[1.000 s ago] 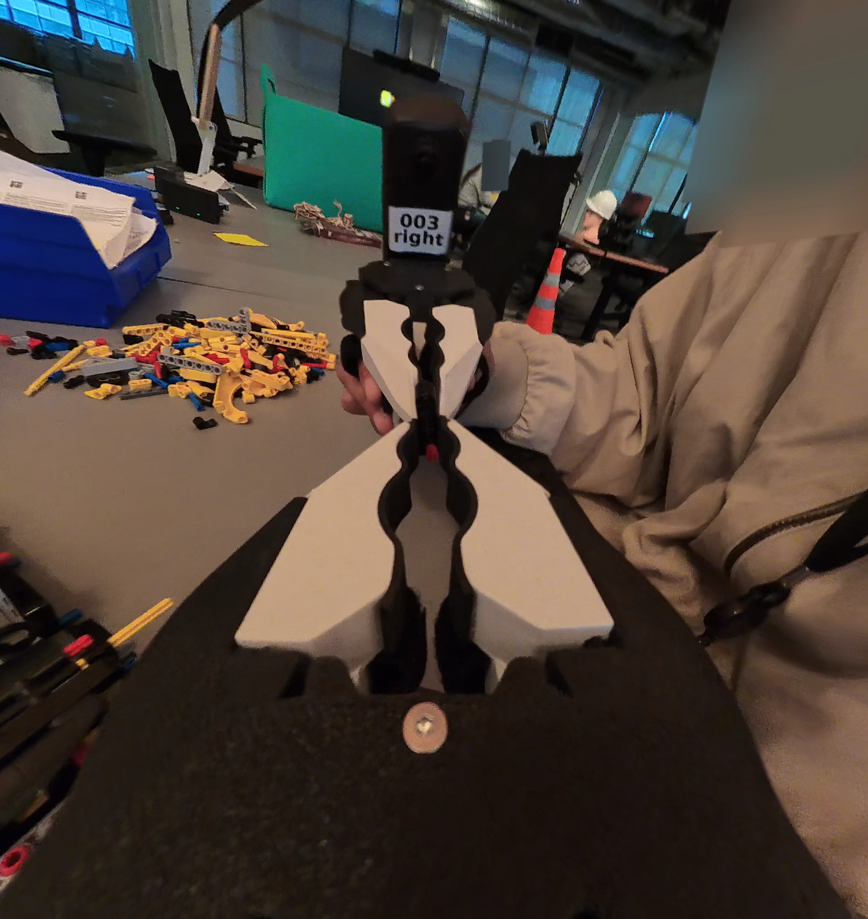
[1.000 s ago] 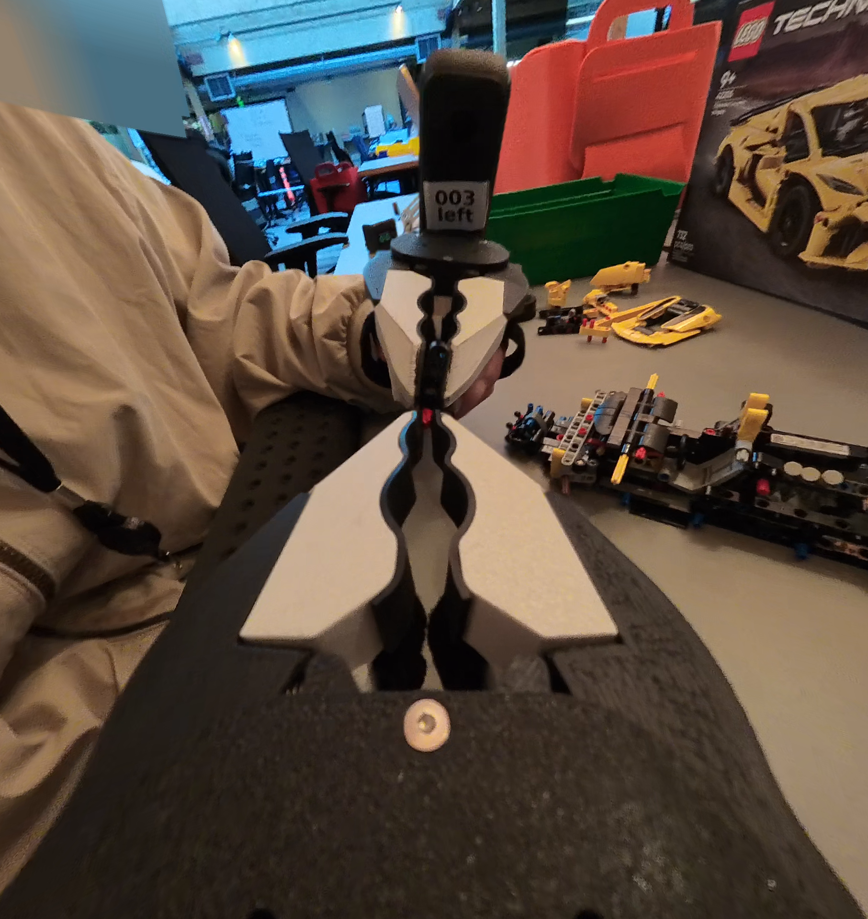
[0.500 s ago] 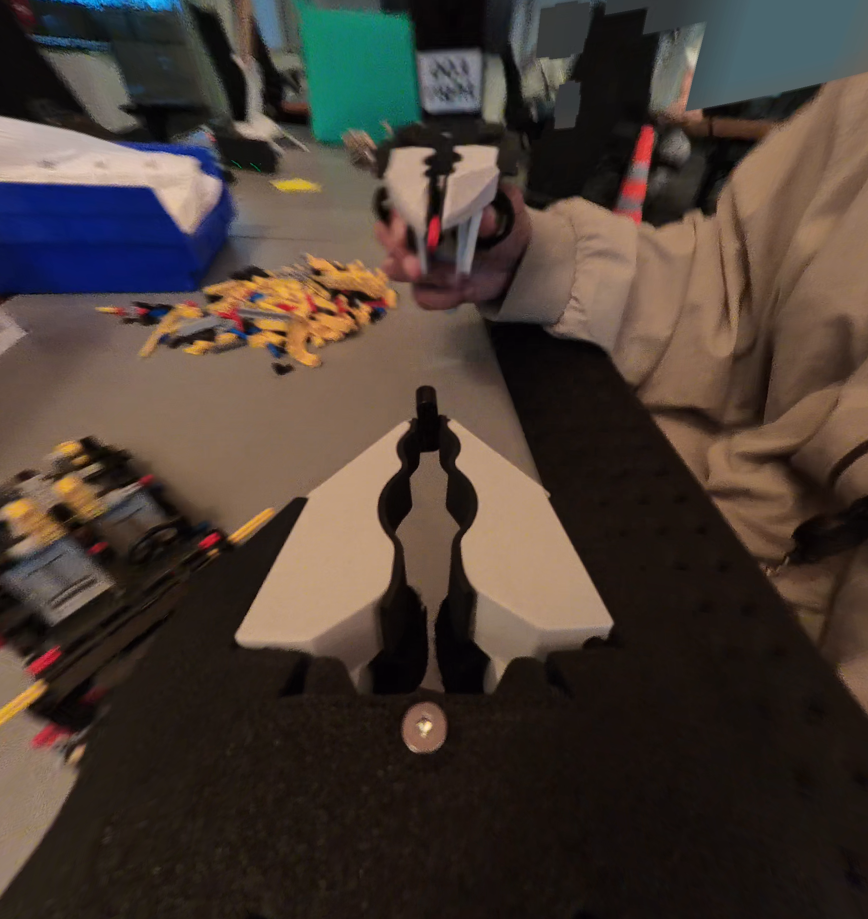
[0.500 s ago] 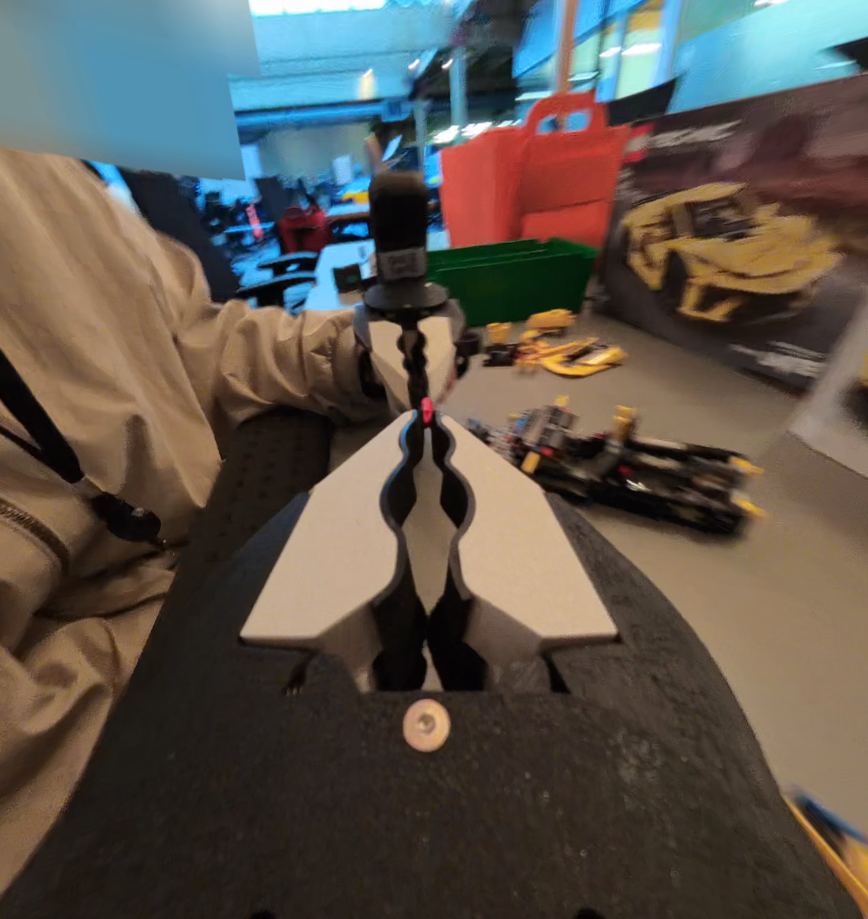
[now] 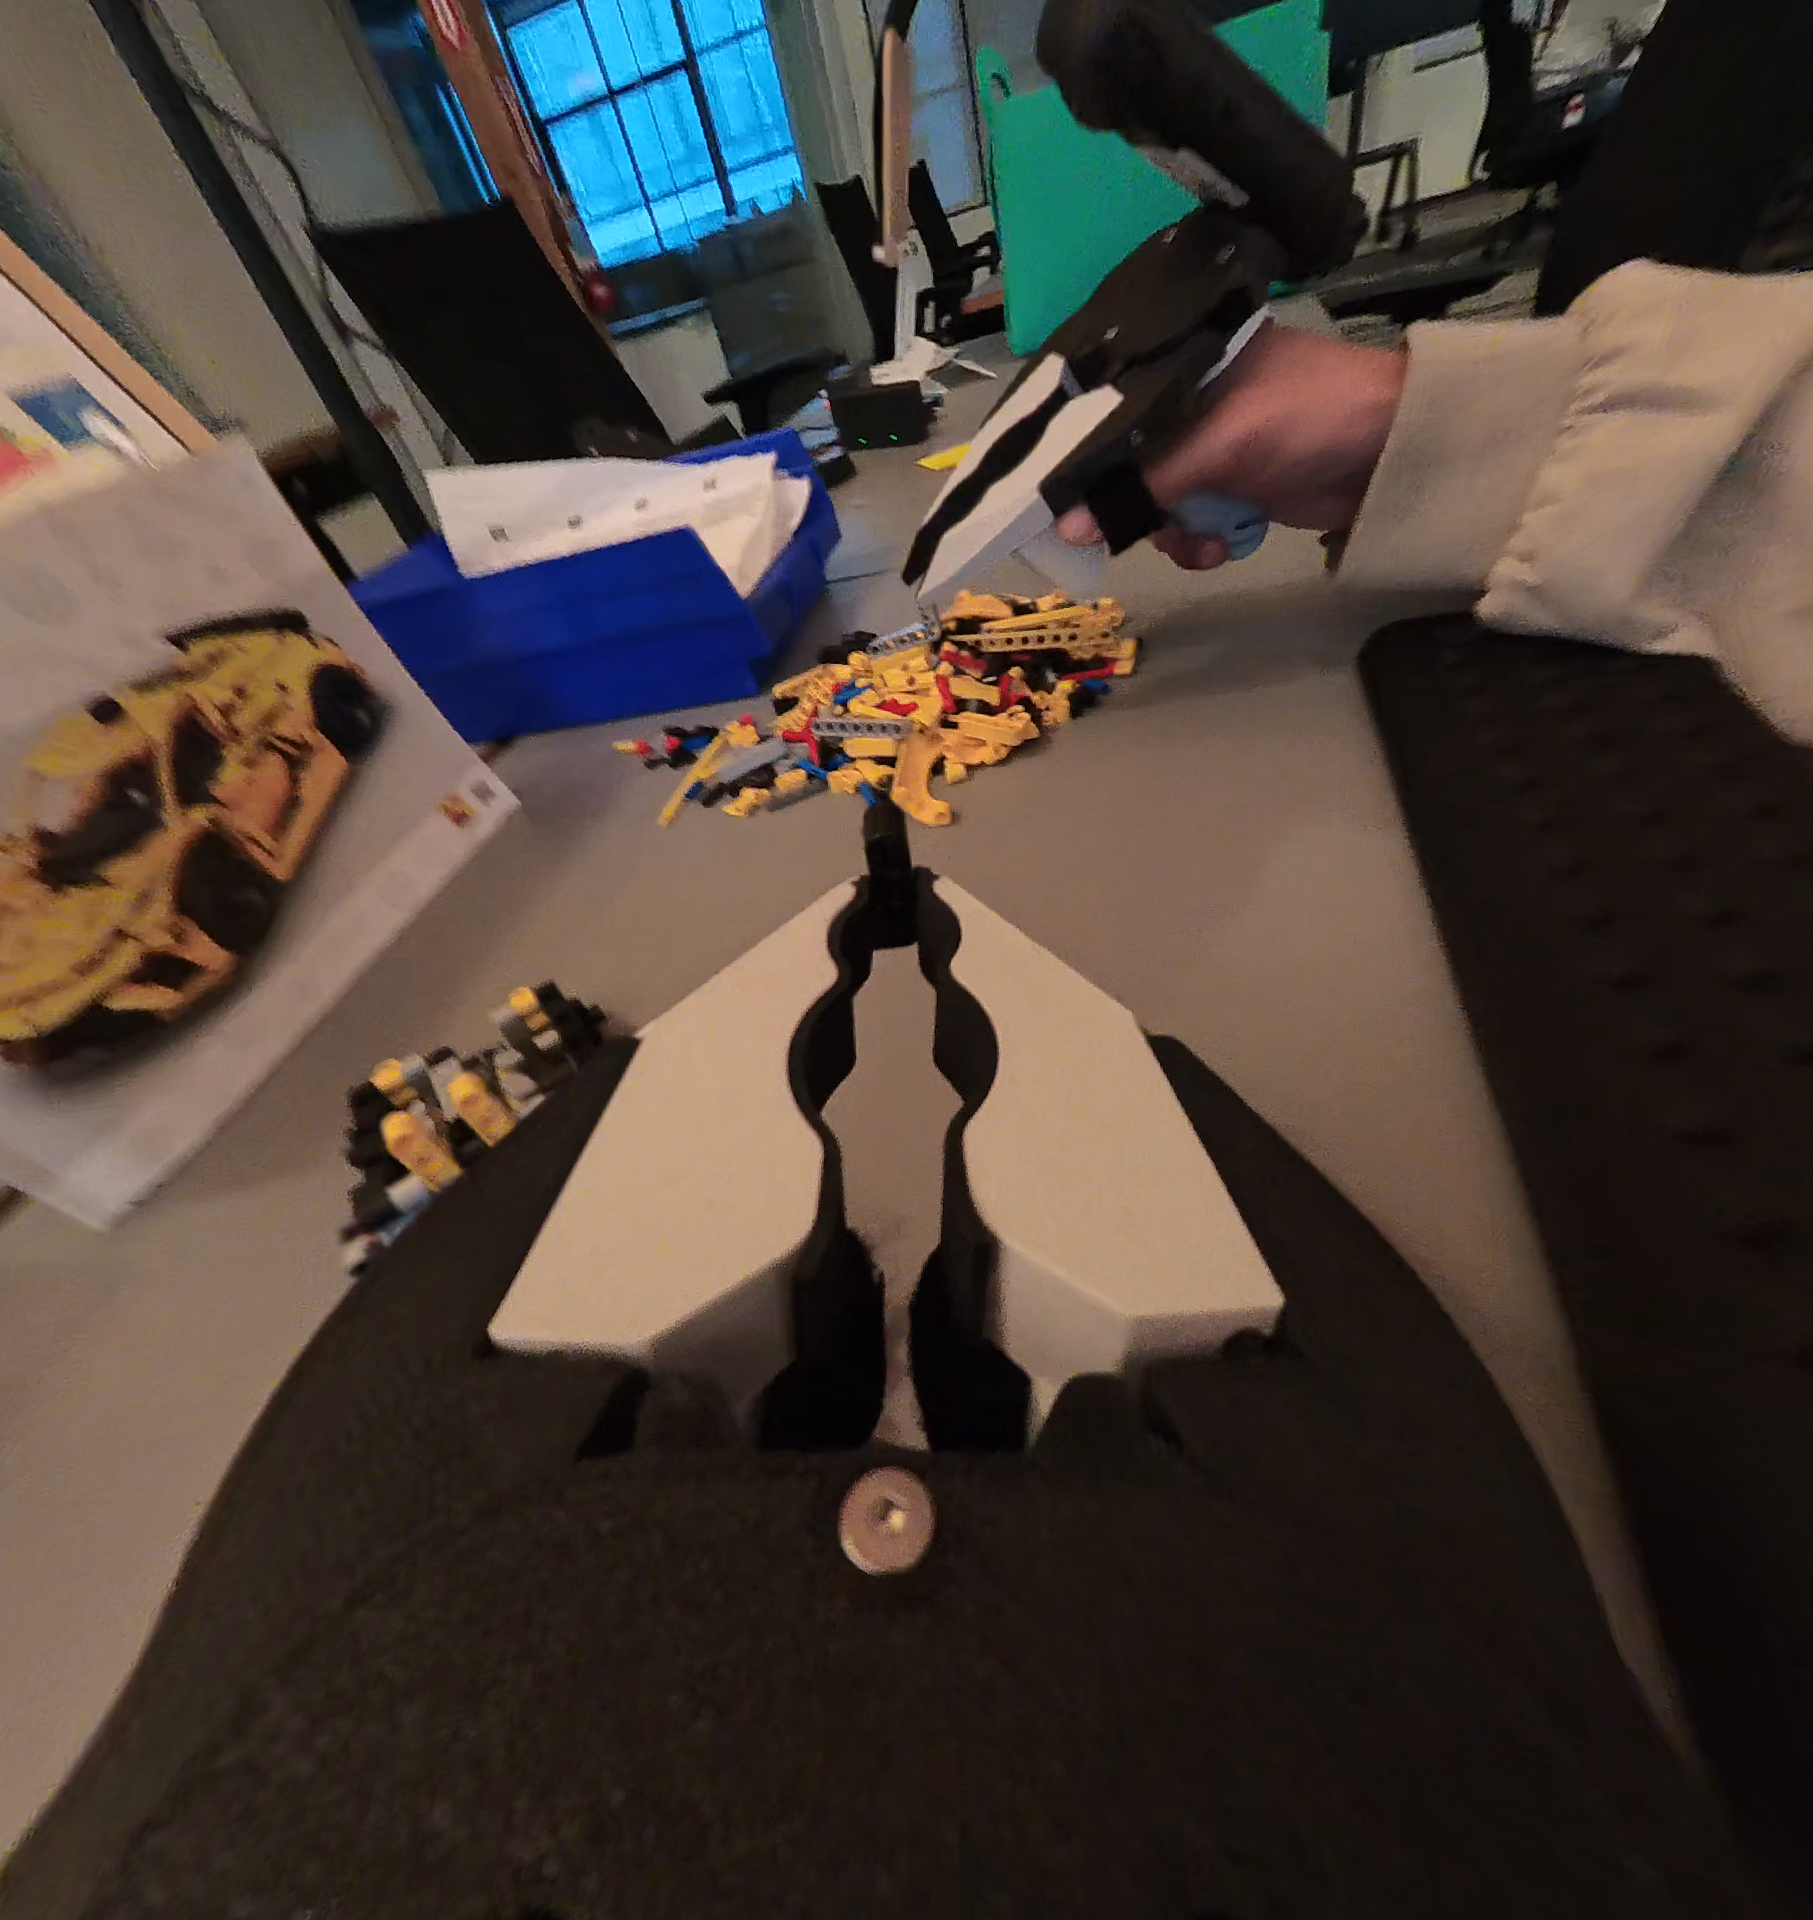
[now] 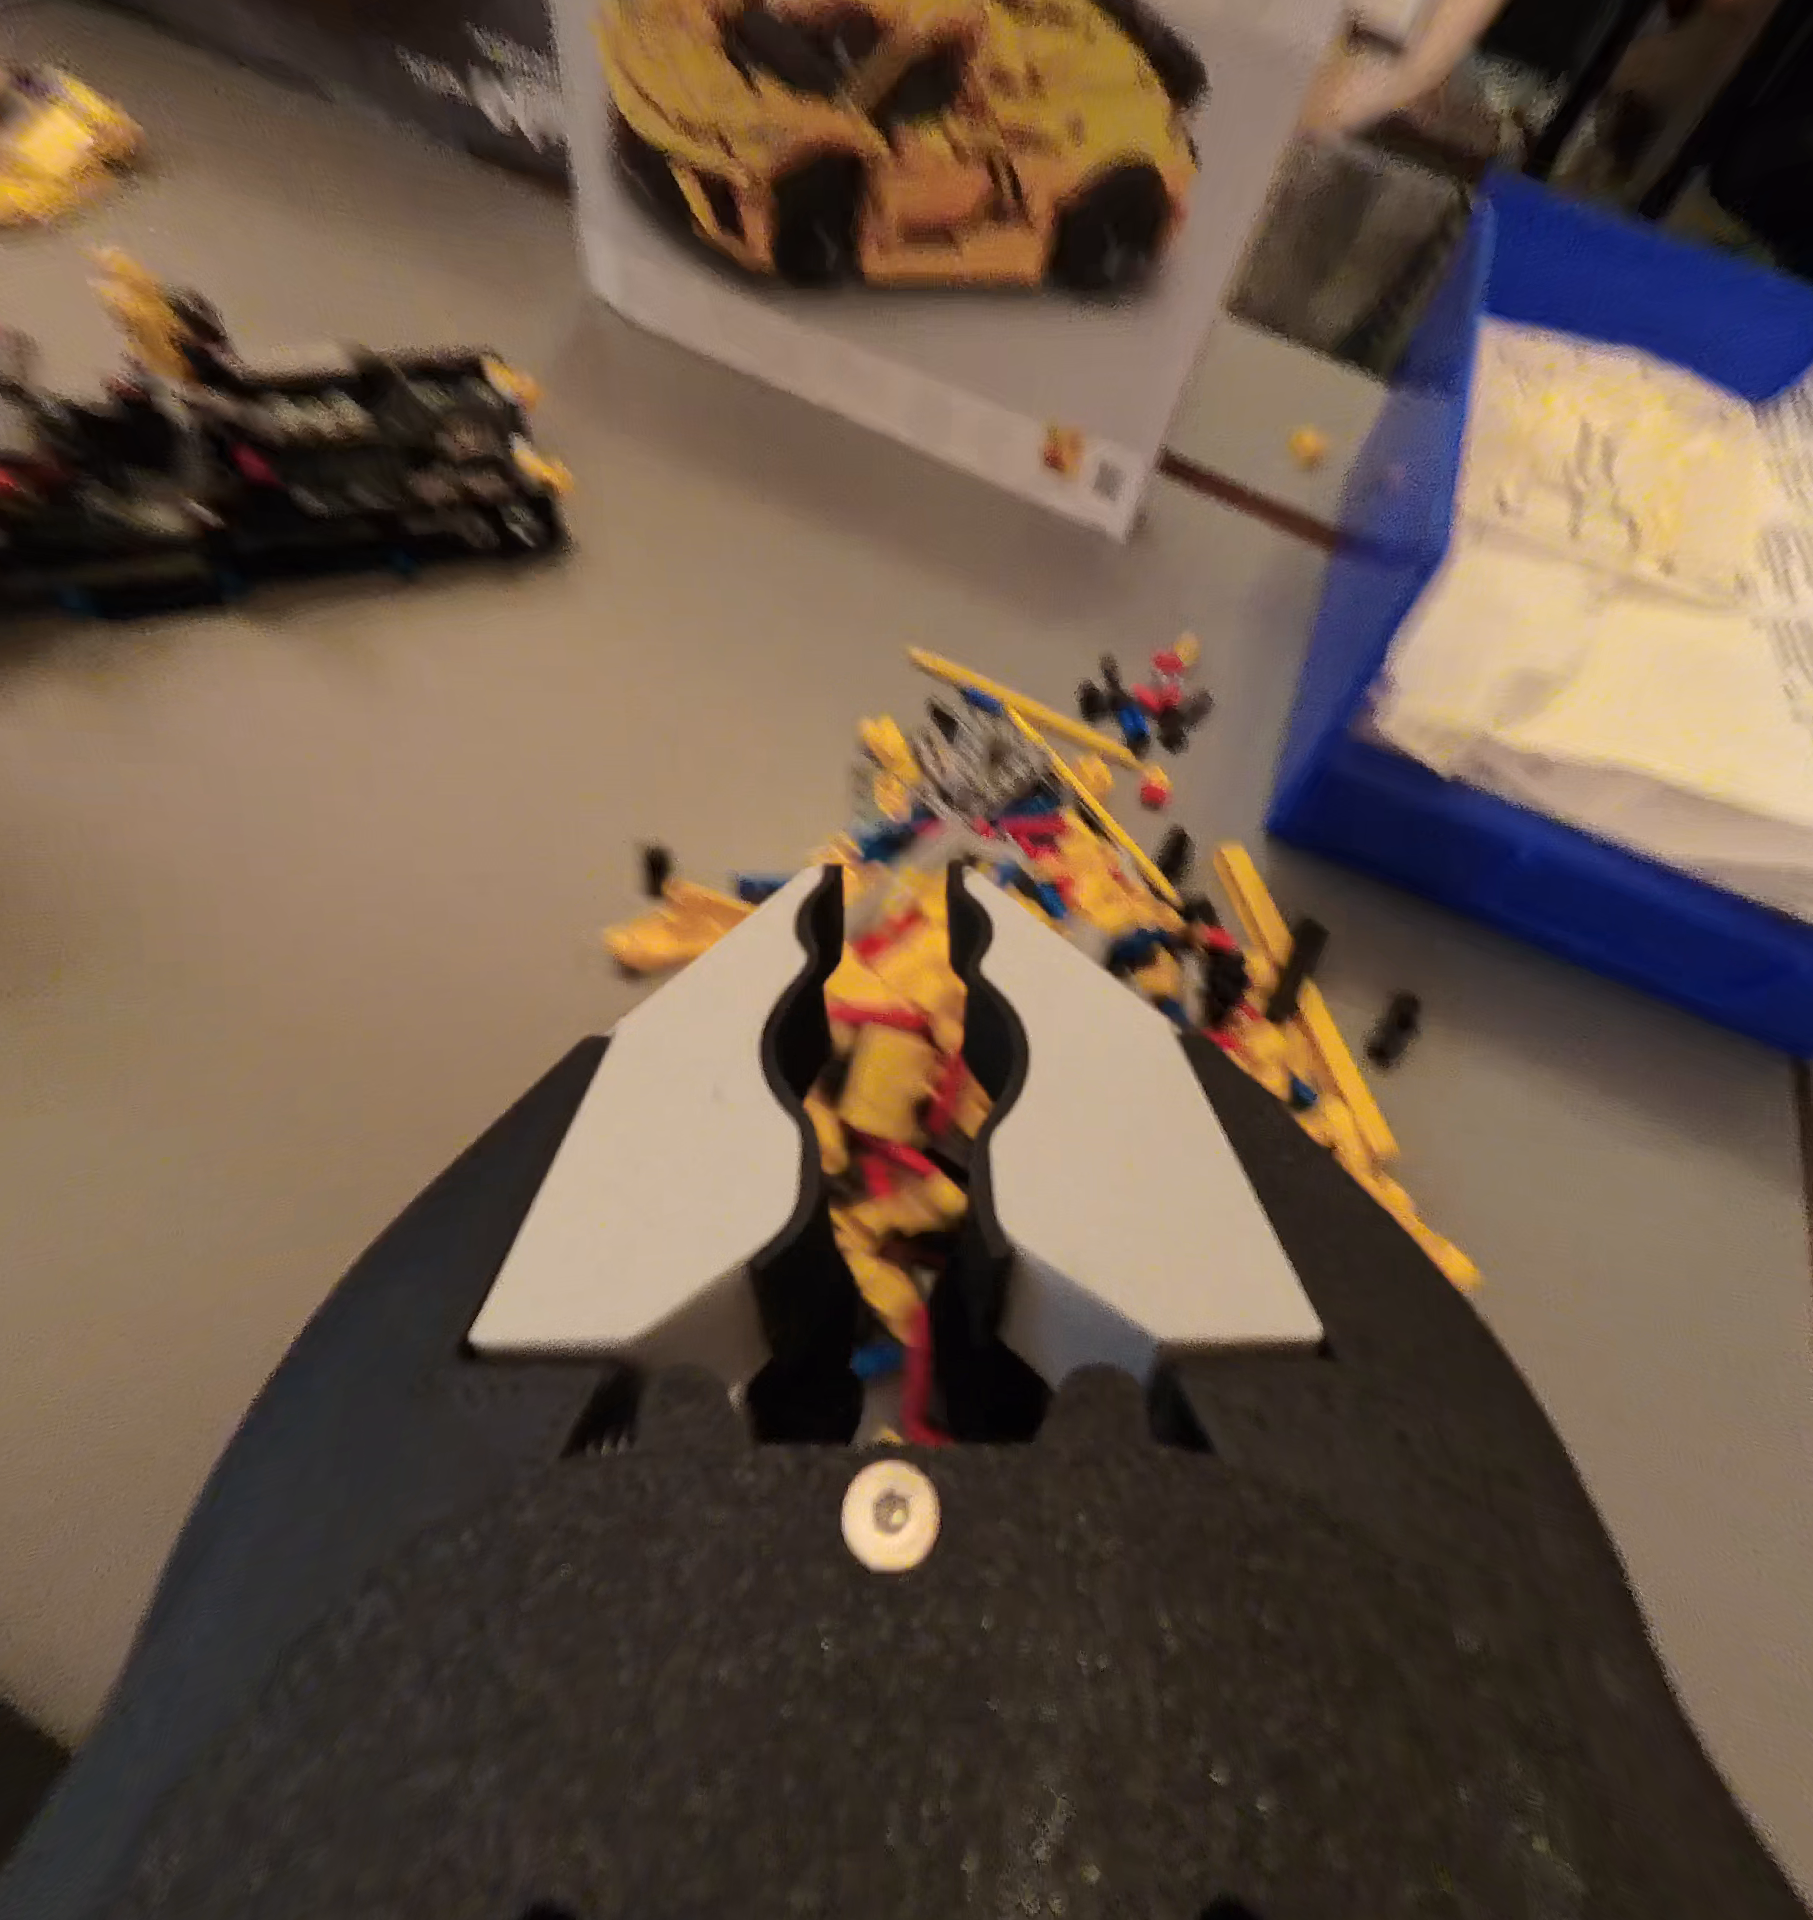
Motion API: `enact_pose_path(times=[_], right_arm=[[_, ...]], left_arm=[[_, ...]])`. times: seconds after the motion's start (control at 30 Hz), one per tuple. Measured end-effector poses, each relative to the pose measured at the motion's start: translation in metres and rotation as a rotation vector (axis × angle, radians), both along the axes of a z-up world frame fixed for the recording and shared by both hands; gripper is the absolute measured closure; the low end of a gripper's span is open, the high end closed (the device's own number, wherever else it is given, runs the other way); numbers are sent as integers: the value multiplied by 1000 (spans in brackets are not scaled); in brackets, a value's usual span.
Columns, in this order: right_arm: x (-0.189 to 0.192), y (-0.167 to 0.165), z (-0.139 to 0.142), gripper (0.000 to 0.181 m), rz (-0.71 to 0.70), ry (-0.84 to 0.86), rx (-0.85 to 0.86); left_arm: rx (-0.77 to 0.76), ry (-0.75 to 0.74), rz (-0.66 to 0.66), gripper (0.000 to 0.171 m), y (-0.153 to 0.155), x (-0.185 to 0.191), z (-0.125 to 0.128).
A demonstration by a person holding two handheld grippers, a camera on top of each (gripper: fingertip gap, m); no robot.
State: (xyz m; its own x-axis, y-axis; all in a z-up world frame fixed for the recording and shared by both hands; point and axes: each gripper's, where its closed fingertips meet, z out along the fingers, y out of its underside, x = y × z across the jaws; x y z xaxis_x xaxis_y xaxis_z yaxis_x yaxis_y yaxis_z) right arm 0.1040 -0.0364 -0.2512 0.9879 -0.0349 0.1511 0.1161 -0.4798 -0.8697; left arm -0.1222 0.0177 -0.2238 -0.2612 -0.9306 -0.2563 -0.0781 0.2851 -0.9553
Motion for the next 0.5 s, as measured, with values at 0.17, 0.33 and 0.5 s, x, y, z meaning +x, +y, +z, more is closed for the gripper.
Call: enact_pose_path(times=[0.17,0.33,0.5], right_arm=[[-172,48,32,155,438,341,194],[-235,63,25,162,523,276,258],[-236,65,14,157,490,323,189]], left_arm=[[166,29,45,164,-2,2,-14],[182,85,54,164,-1,1,-24],[225,122,105,164,5,2,-29]])
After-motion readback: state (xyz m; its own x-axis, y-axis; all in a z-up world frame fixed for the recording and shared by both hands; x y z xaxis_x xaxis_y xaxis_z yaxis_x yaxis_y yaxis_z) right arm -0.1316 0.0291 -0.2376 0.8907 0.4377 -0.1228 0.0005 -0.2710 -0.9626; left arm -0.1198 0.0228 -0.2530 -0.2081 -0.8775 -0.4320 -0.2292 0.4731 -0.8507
